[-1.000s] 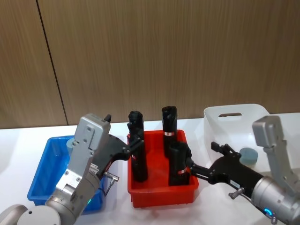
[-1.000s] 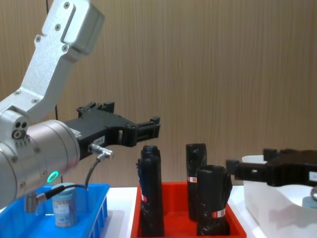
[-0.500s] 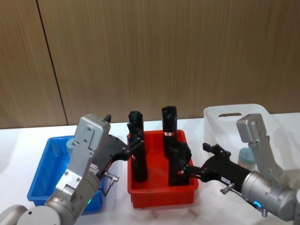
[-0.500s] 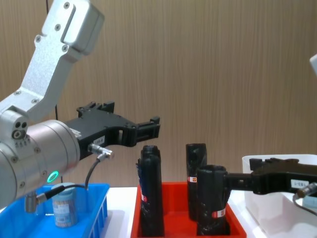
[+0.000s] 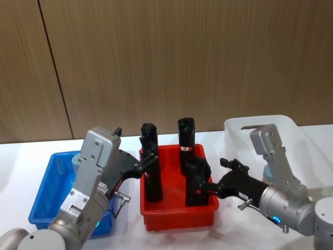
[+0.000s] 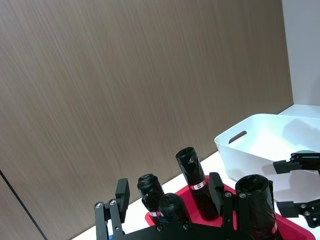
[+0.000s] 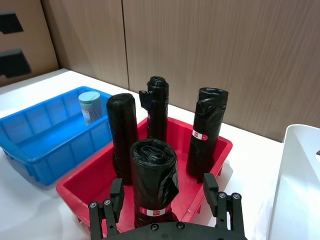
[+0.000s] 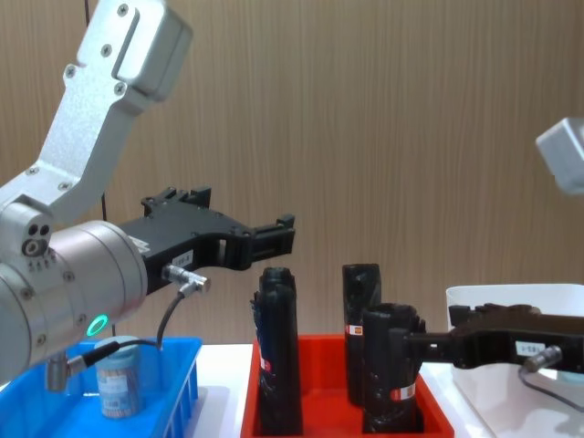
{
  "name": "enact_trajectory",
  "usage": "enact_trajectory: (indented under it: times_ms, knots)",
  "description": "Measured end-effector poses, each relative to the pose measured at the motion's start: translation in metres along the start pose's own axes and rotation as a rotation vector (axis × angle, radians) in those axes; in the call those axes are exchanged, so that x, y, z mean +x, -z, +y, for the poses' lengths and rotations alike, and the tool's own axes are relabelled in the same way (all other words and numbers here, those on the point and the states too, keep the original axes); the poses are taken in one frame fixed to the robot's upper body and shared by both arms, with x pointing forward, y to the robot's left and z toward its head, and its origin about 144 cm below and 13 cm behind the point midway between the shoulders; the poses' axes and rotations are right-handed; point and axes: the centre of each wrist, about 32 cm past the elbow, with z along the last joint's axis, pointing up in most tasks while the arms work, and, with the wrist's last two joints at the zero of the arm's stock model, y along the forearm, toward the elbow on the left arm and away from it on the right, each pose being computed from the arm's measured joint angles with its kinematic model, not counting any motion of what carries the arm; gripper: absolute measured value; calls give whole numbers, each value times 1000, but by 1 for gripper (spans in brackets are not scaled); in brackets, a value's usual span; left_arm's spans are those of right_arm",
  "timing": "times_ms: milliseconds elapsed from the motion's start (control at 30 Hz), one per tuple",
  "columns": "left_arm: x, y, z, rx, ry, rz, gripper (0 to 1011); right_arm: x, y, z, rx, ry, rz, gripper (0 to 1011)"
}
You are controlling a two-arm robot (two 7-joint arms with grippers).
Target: Pick the cotton swabs from the blue box and place them into the white box.
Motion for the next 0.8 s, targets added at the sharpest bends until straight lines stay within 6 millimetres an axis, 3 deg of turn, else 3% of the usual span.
enact_trajectory:
  times_ms: [800]
  knots:
    - [0,0,0,0,0,0,1004,2,0,31,-20,-18,-18,1002]
